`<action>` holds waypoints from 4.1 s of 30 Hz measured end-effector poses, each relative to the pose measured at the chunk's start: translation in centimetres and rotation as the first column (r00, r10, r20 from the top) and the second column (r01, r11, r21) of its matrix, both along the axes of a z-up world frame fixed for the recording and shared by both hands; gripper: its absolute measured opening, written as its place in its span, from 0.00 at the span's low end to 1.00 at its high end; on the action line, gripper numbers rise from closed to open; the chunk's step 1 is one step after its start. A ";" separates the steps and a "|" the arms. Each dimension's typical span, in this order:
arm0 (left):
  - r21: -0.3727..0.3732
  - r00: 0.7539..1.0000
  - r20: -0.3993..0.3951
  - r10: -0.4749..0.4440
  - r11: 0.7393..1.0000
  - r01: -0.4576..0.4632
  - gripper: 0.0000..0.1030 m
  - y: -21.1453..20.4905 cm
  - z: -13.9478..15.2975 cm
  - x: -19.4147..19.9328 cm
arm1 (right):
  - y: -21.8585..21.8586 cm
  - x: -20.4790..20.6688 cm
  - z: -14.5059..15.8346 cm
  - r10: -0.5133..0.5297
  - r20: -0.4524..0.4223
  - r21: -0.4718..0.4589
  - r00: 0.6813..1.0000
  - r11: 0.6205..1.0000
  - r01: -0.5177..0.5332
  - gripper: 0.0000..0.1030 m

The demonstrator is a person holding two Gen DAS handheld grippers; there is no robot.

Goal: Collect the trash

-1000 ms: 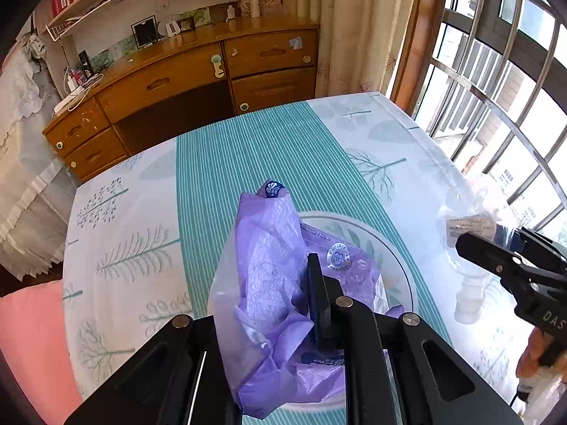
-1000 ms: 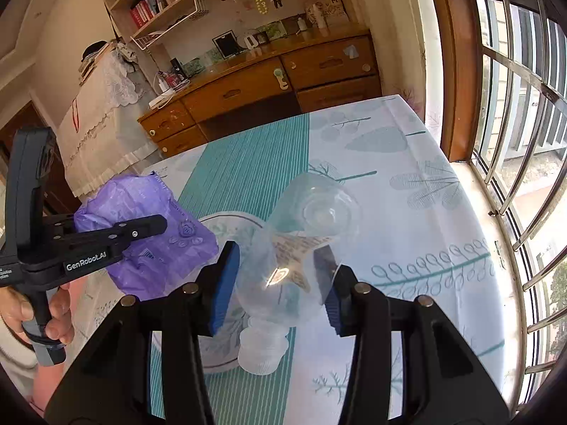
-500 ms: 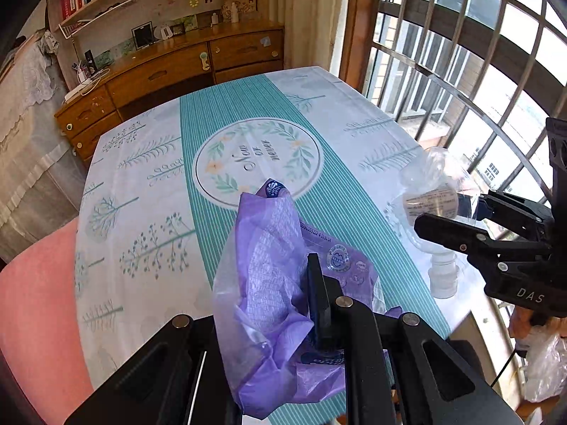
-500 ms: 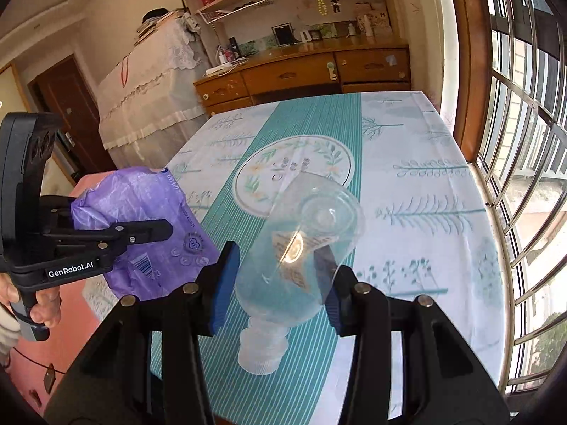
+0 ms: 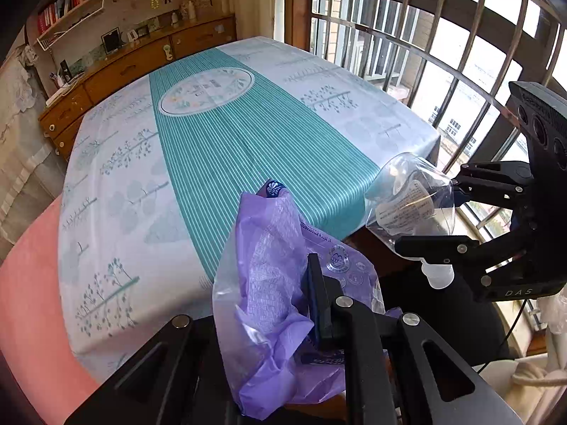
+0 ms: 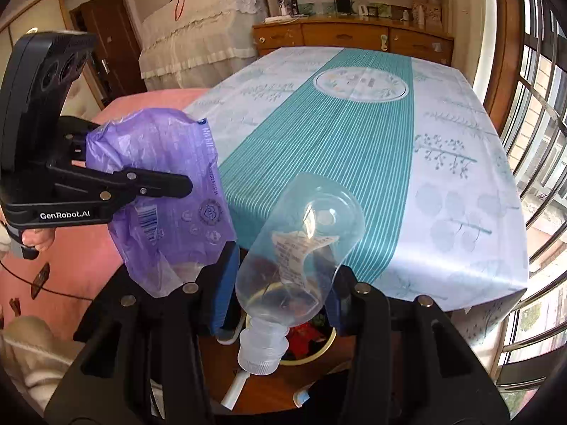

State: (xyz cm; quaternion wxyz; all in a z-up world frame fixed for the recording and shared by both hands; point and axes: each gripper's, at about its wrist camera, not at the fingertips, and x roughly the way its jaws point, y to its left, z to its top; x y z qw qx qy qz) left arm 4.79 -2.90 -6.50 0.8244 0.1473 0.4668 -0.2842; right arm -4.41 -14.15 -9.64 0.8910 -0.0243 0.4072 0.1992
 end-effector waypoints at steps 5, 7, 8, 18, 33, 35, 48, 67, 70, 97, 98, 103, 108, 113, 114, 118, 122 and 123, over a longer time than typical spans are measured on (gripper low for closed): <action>0.037 0.999 -0.018 -0.038 0.999 0.039 0.12 -0.2 -6.0 -3.0 | 1.6 -2.1 -5.7 0.032 -0.073 -0.051 0.997 0.998 -0.036 0.40; 0.060 0.998 -0.038 -0.044 0.997 0.047 0.12 -0.7 -9.1 -3.6 | 2.0 -2.4 -8.6 0.020 -0.111 -0.065 0.994 0.998 -0.027 0.40; 0.073 0.998 -0.039 -0.050 0.996 0.053 0.12 -0.9 -10.8 -3.9 | 2.1 -2.4 -10.1 0.011 -0.130 -0.069 0.991 0.997 -0.020 0.40; 0.072 0.989 -0.129 -0.079 0.993 0.089 0.12 -2.9 -24.8 -3.2 | 2.4 -0.3 -23.9 -0.024 -0.314 -0.110 0.949 0.994 -0.011 0.40; 0.136 0.974 -0.226 0.019 0.991 0.013 0.12 -2.4 -35.0 -2.4 | 0.9 2.1 -31.7 -0.083 -0.380 -0.085 0.921 0.995 0.054 0.40; 0.144 0.970 -0.243 0.024 0.989 0.012 0.12 -3.0 -35.4 -2.0 | 0.6 2.9 -32.0 -0.085 -0.379 -0.087 0.921 0.995 0.056 0.40; 0.214 0.959 -0.269 0.086 0.976 -0.027 0.83 -3.6 -38.0 0.1 | 0.7 4.4 -34.0 -0.109 -0.412 -0.116 0.904 0.991 0.066 0.40; 0.192 0.979 -0.166 0.120 0.977 -0.088 0.88 -2.3 -35.2 -0.5 | 1.2 4.3 -32.7 -0.113 -0.373 -0.123 0.921 0.990 0.072 0.41; 0.180 0.982 -0.149 0.115 0.980 -0.087 0.88 -2.3 -34.2 -1.0 | 1.3 3.9 -32.1 -0.110 -0.368 -0.119 0.923 0.990 0.071 0.41; -0.001 0.958 0.153 0.241 0.970 -0.244 0.88 0.3 -5.7 -8.9 | 2.1 -1.3 -6.4 -0.187 -0.153 0.042 0.970 0.980 0.195 0.49; -0.018 0.953 0.159 0.260 0.965 -0.260 0.88 0.7 -4.7 -9.1 | 2.2 -1.7 -5.2 -0.190 -0.129 0.045 0.973 0.979 0.197 0.50; -0.080 0.913 0.188 0.361 0.932 -0.353 0.88 2.1 0.0 -10.2 | 2.5 -3.6 0.4 -0.230 -0.039 0.084 0.972 0.969 0.232 0.52; -0.126 0.873 0.182 0.452 0.891 -0.436 0.88 3.3 3.2 -11.6 | 1.9 -5.3 4.5 -0.295 -0.003 0.139 0.956 0.946 0.292 0.53; -0.137 0.836 0.175 0.521 0.853 -0.503 0.88 3.4 5.6 -12.8 | 0.3 -6.8 7.6 -0.336 0.025 0.177 0.941 0.928 0.327 0.54; -0.138 0.829 0.177 0.530 0.848 -0.512 0.88 3.5 6.0 -12.9 | 0.2 -7.1 8.2 -0.342 0.033 0.178 0.939 0.927 0.331 0.55; -0.150 0.787 0.217 0.578 0.816 -0.558 0.88 3.4 7.7 -13.6 | 0.1 -8.2 9.8 -0.361 0.066 0.167 0.930 0.923 0.347 0.55; -0.166 0.774 0.210 0.597 0.802 -0.574 0.88 3.3 8.6 -14.0 | 0.3 -9.0 10.4 -0.371 0.067 0.179 0.926 0.918 0.355 0.55; -0.167 0.774 0.207 0.598 0.801 -0.575 0.88 3.3 8.8 -14.0 | 0.4 -9.1 10.6 -0.371 0.070 0.175 0.926 0.918 0.355 0.55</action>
